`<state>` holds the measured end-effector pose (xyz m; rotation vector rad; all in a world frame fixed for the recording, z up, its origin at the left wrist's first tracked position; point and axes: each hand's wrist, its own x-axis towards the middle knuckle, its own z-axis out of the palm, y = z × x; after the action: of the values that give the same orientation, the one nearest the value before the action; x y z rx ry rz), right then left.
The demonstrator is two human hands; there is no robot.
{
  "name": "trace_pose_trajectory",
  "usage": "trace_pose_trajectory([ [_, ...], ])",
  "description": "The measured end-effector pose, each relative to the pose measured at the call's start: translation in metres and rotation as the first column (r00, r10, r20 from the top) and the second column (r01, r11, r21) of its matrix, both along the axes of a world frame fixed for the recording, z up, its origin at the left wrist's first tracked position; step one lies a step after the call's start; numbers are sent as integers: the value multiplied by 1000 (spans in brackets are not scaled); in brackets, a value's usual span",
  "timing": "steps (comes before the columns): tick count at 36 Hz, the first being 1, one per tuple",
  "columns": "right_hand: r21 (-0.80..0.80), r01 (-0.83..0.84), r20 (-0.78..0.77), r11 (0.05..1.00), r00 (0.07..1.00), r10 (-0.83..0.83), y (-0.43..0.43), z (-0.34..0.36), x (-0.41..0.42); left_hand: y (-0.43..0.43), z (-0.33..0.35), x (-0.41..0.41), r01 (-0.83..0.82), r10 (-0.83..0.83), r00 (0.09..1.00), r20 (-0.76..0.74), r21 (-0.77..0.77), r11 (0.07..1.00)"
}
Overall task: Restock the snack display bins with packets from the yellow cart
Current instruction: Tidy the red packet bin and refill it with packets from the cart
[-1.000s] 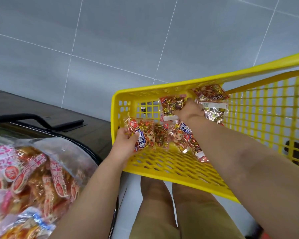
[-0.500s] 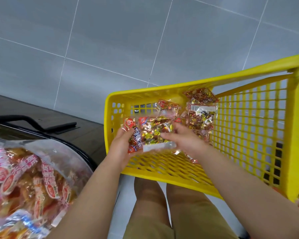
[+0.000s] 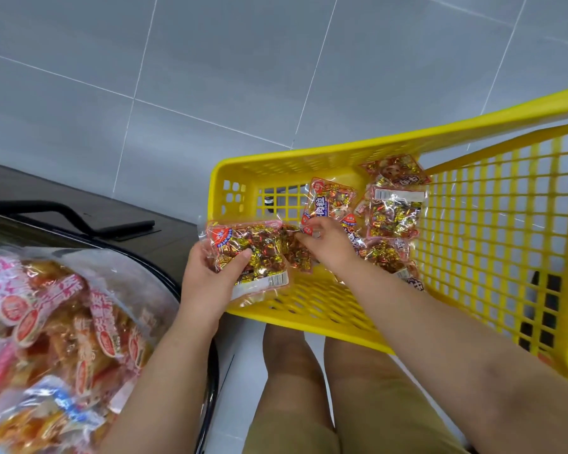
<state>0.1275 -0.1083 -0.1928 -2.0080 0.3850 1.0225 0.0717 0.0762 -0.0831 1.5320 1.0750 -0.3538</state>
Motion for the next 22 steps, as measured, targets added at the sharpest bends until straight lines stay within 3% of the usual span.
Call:
trace_pose_trajectory([
  [1, -81, -132, 15, 988, 991, 133, 0, -9, 2, 2, 1, -1, 3, -3, 1000, 5, 15, 1000],
  [3, -208, -436, 18, 876, 893, 449, 2, -23, 5, 4, 4, -2, 5, -5, 1000, 4, 32, 999],
  [5, -313, -567, 53, 762, 790, 610, 8, -32, 6, 7, 5, -3, 1, -1, 1000, 9, 34, 999],
  [12, -361, -546, 71, 756, 792, 606, 24, -46, 10, 17, 6, -6, 23, -23, 1000, -4, 34, 999],
  [17, -464, -692, -43, 554, 642, 766, 36, -44, 10, 22, 4, -9, 35, -35, 999, -15, 10, 999],
  [22, -471, -735, -92, 489, 592, 801, 44, -35, 14, 28, 1, -13, -16, 15, 1000, -20, -66, 998],
])
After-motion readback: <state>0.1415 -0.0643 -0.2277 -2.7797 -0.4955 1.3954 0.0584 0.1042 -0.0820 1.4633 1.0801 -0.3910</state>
